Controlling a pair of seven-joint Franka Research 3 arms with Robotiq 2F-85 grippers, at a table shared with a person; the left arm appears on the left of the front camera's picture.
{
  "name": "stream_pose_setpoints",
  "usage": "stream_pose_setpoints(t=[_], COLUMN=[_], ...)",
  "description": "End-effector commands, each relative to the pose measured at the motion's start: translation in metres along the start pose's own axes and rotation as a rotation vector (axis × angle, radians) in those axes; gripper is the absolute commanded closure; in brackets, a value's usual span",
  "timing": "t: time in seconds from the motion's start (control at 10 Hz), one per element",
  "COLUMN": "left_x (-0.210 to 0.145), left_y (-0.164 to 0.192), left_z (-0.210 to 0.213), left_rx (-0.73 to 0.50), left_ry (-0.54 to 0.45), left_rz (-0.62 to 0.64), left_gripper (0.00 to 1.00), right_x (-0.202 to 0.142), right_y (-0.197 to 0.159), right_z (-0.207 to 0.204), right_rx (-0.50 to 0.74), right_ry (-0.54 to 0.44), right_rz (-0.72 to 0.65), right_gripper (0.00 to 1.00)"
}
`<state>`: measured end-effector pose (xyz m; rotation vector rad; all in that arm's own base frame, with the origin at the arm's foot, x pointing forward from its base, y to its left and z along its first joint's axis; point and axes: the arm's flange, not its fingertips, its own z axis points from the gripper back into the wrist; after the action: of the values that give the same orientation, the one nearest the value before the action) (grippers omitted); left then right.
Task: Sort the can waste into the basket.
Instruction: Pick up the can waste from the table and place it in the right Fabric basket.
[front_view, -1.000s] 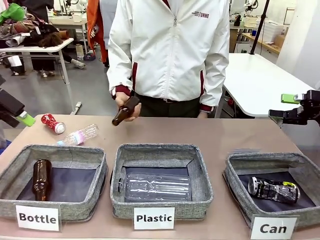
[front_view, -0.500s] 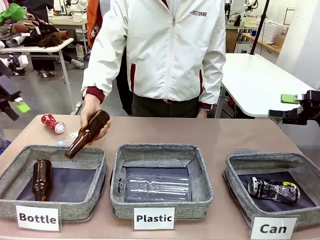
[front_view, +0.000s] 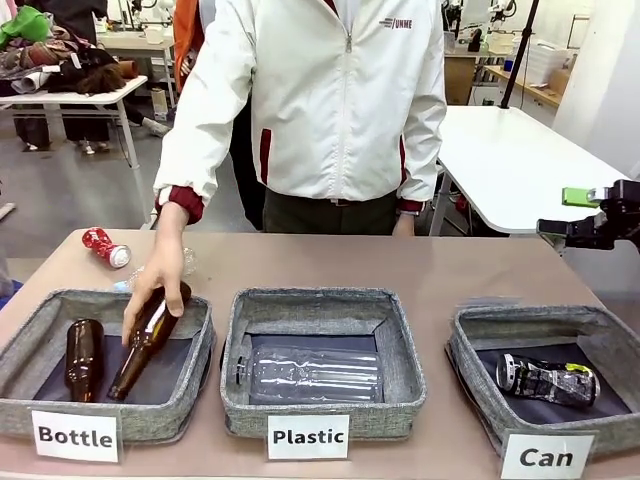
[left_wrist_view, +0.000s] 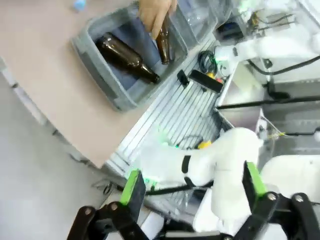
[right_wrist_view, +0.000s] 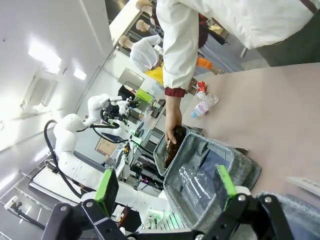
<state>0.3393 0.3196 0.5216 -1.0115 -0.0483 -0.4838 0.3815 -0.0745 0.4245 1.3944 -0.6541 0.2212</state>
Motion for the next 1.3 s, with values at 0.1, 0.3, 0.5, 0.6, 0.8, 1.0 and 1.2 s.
stream_pose_setpoints(t=[0.1, 0.3, 0.5, 0.6, 0.8, 1.0, 1.2], left_x=[0.033, 0.039, 0.057, 0.077, 0.136, 0.178, 0.212], left_y=[0.005, 0.000, -0.009, -0.018, -0.033, -0.035, -0.030], left_z=[0.012, 0.002, -0.019, -0.038, -0.089, -0.135, -0.176], left_rx=[-0.038, -0.034, -0.004, 0.032, 0.151, 0.348, 0.503], left_ry=[-0.100, -0.061, -0.047, -0.019, 0.073, 0.050, 0.095], left_rz=[-0.021, -0.027, -0.016, -0.024, 0.009, 0.108, 0.125], left_gripper=[0.00, 0.00, 0.00, 0.00, 0.00, 0.00, 0.00], right_x=[0.002, 0.002, 0.002, 0.002, 0.002, 0.002, 0.002], right_y=[0.001, 0.001, 0.001, 0.001, 0.001, 0.001, 0.001], right_z=[0.001, 0.001, 0.001, 0.001, 0.001, 0.001, 0.001], right_rx=[0.005, 0.005, 0.005, 0.005, 0.005, 0.005, 0.005], right_ry=[0.007, 0.007, 0.007, 0.007, 0.007, 0.007, 0.007], right_rz=[0.022, 0.022, 0.022, 0.022, 0.022, 0.022, 0.022], right_gripper=[0.00, 0.00, 0.00, 0.00, 0.00, 0.00, 0.00])
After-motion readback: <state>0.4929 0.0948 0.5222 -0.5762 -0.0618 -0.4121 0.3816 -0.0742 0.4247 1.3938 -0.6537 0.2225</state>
